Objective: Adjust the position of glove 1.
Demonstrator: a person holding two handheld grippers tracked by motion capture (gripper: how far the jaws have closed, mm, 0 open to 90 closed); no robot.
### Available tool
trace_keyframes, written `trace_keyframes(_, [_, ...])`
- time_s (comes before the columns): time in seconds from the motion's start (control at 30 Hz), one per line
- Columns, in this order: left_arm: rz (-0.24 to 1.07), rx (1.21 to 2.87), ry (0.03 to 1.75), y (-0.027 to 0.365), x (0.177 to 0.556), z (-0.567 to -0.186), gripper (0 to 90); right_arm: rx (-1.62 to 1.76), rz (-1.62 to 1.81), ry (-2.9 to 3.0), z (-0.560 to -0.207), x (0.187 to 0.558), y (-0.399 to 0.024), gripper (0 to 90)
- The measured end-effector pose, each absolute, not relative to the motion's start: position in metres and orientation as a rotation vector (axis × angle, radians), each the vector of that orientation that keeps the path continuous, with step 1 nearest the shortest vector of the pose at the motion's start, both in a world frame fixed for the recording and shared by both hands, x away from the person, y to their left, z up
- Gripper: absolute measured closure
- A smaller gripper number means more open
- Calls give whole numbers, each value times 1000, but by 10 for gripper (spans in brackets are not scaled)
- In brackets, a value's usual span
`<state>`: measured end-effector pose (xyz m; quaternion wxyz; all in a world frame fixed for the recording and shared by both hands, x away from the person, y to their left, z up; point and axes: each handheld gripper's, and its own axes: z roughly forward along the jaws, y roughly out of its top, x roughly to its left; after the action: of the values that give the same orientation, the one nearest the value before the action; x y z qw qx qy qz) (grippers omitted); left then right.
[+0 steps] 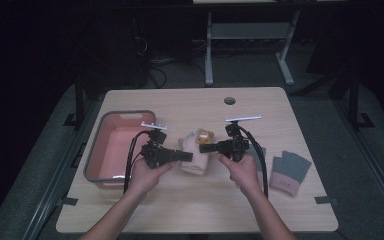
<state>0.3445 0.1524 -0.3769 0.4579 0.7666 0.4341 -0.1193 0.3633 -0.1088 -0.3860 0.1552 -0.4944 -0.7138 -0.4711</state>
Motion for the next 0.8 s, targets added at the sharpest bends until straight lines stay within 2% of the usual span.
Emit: trace_keyframes(0.8, [-256,1873,1063,174,352,-352,695,-1364,-1358,-2066,-361,378,-89,822])
